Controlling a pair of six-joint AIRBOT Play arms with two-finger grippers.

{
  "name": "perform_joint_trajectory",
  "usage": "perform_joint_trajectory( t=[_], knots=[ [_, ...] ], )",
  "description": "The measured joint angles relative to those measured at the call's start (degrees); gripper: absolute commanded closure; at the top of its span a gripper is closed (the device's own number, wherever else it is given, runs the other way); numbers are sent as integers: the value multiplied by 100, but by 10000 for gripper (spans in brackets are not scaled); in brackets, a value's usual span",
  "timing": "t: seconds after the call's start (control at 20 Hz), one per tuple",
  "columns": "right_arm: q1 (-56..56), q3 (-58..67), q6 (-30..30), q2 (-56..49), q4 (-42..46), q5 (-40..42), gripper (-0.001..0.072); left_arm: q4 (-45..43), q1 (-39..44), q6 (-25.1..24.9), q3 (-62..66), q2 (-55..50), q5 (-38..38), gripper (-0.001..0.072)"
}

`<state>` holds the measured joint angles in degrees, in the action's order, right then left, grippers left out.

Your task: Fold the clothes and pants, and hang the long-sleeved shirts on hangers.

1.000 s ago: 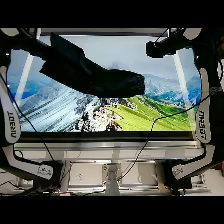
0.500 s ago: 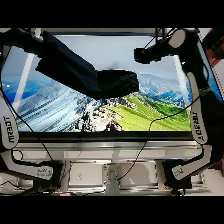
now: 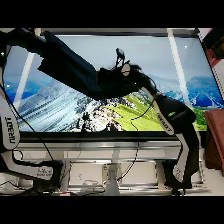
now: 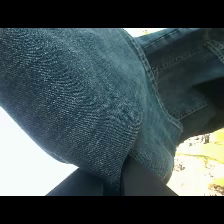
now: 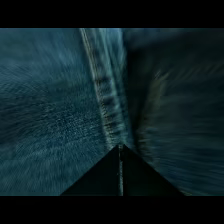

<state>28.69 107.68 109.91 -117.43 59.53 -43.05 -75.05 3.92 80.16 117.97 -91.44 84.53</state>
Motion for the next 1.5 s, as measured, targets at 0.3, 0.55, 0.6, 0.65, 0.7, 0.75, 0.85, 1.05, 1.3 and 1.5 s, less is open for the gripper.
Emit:
perform_joint_trajectory(
  t=[0.3, 0.55, 0.6, 0.65, 0.7, 0.75, 0.85, 1.05, 1.3, 1.5],
  knots=[
    [468, 498, 267, -898, -1351, 221, 661, 48, 199, 2, -155, -24, -496, 686],
    [501, 780, 85, -1038, -1613, -48, 660, 70, 570, 2, -293, -251, -975, 686],
    [411, 802, 11, -1019, -1574, -269, 660, 81, 671, 2, -304, -341, -1001, 686],
    [278, 815, -61, -975, -1473, -531, 660, 120, 765, 2, -313, -433, -1016, 686],
    [120, 826, -131, -914, -1349, -772, 660, 188, 876, 2, -317, -533, -1047, 685],
    [-46, 833, -192, -828, -1193, -1032, 660, 278, 981, 2, -319, -623, -1088, 686],
    [-428, 844, -306, -588, -772, -1556, 660, 481, 1217, 2, -326, -798, -1196, 686],
    [-1305, 850, -503, 111, 186, -2264, 660, 944, 1731, 2, -326, -1102, -1923, 686],
    [-2295, 855, -813, 966, 671, -2717, 660, 1220, 2396, 4, -328, -1617, -2962, 685],
    [-2855, 848, -1064, 1399, 791, -2975, 660, 1292, 2691, 2, -328, -2111, -3279, 509]
  ],
)
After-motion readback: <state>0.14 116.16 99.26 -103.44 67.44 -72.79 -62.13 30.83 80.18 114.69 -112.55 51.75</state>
